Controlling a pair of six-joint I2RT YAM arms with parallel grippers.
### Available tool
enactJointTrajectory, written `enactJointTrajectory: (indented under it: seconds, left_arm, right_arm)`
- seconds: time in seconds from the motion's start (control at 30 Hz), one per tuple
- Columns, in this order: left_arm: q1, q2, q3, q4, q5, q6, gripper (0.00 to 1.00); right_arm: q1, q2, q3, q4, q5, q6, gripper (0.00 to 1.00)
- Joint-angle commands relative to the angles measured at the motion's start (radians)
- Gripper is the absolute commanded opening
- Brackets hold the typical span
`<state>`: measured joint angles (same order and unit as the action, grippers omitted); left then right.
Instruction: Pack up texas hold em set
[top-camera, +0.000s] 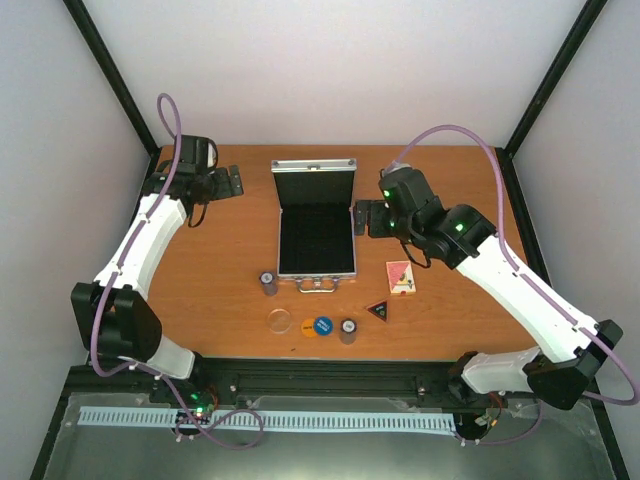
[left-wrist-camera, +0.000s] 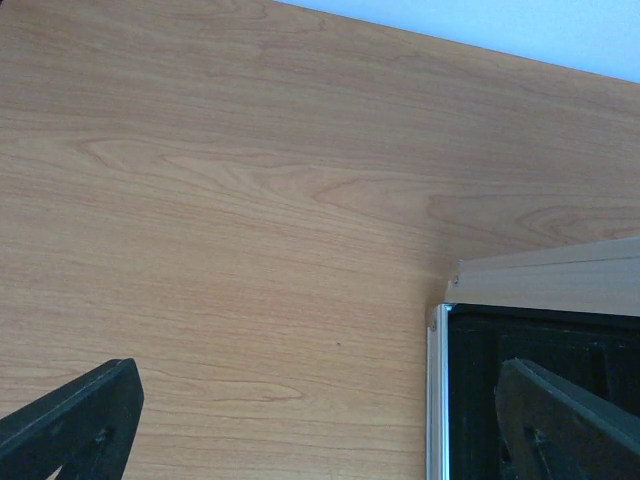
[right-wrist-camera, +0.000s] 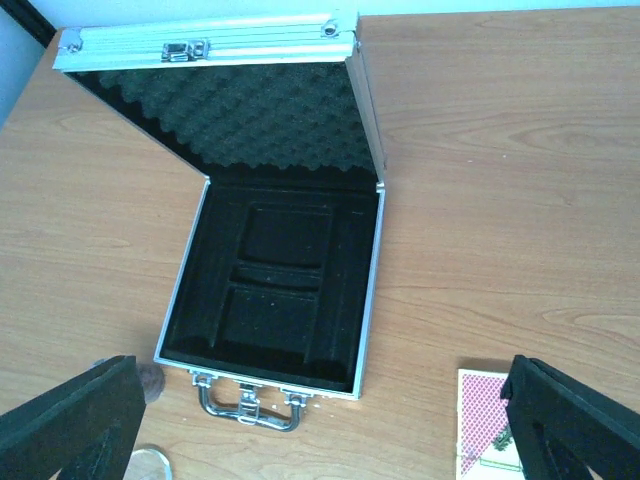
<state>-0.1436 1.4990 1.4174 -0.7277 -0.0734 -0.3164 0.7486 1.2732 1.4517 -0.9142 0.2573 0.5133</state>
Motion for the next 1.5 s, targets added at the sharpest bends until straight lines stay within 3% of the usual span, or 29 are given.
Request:
enactJointTrajectory:
  seconds: [0.0,0.23,0.53,0.73,1.03,1.47]
  left_arm:
    - [-0.005,0.008,0.035,-0.013,0.011,0.018,1.0]
    - [-0.005,0.014,0.04,-0.022,0.019,0.013,1.0]
    - [-0.005,-0.014,0.015,-0.043,0.025,0.013,1.0]
    - [-0.005,-0.01,-0.011,-0.052,0.042,0.023,1.0]
    - [-0.005,-0.008,-0.017,-0.063,0.012,0.034,1.0]
    - [-0.005,0.023,0.016,-0.079,0.013,0.028,1.0]
  right_arm:
    - [0.005,0.011,0.029,-0.005,0.027,-0.06,1.0]
    - [-0.061,-0.017,-0.026,0.085,-0.089,-0.175,1.0]
    - [-0.273,0.169,0.0,-0.006,-0.19,-0.193,0.95]
    - [-0.278,0.322,-0.086,-0.08,-0.195,-0.235,0.89]
    - [-0.278,0.396,-0.218,-0.064,-0.188,-0.227,0.84]
    - [-0.281,0.501,-0.301,-0.023,-0.165,-0.254,0.9]
